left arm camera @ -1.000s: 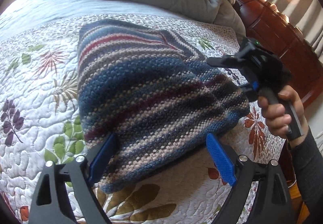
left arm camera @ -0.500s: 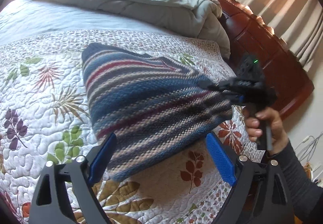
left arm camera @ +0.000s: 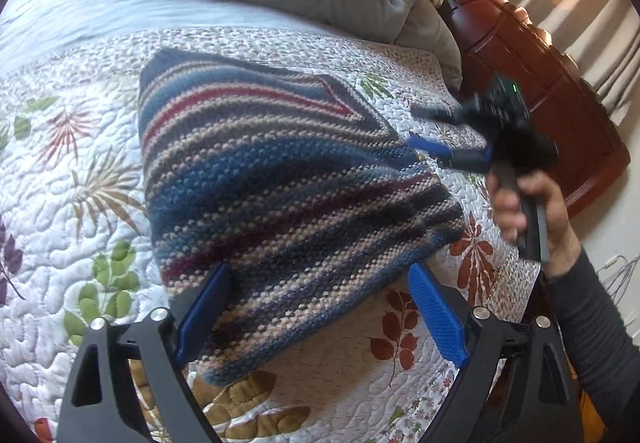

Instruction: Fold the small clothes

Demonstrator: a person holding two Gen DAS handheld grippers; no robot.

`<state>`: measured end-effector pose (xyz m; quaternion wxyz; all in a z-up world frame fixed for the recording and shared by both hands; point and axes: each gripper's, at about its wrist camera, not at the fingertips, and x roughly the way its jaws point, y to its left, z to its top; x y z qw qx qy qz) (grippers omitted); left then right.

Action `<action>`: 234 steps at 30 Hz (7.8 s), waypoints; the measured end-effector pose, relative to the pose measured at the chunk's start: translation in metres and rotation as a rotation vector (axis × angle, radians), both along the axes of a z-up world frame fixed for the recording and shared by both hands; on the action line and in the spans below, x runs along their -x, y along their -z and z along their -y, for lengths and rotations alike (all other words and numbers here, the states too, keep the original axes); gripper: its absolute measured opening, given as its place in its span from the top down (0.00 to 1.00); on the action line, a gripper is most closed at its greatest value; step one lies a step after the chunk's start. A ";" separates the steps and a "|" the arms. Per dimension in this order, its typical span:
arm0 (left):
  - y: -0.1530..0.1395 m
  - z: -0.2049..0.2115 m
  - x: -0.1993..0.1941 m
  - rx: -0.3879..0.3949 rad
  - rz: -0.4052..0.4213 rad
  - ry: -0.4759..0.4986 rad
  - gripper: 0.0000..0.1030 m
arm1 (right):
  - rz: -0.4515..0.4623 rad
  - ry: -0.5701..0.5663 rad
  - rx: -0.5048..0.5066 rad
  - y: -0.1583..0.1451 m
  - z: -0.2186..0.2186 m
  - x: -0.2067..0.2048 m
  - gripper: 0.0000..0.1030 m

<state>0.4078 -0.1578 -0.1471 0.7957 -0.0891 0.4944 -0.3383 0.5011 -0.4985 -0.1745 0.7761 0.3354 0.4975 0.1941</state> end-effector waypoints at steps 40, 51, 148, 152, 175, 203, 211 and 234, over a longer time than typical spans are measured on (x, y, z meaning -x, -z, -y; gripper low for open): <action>-0.001 -0.010 0.012 0.067 -0.051 -0.017 0.12 | -0.069 -0.035 0.124 0.023 -0.010 0.063 0.86; -0.008 -0.026 0.023 0.094 -0.066 -0.021 0.12 | 0.122 -0.084 0.128 -0.033 -0.037 0.134 0.76; -0.029 -0.298 0.088 0.245 -0.260 -0.320 0.35 | 0.080 -0.380 0.012 -0.062 -0.364 0.137 0.63; 0.002 -0.320 0.113 0.243 -0.274 -0.343 0.35 | 0.042 -0.388 0.026 -0.034 -0.395 0.157 0.63; 0.014 -0.348 0.164 0.219 -0.139 -0.426 0.15 | 0.007 -0.356 -0.058 -0.005 -0.361 0.151 0.33; 0.006 -0.253 0.258 -0.019 0.066 -0.300 0.12 | 0.127 -0.367 0.252 -0.001 -0.388 0.228 1.00; 0.004 -0.246 0.263 -0.073 0.068 -0.331 0.11 | 0.200 -0.379 0.243 -0.039 -0.388 0.282 0.89; -0.135 -0.214 0.443 -0.372 0.353 -0.657 0.04 | 0.471 -0.195 0.495 -0.137 -0.370 0.507 0.03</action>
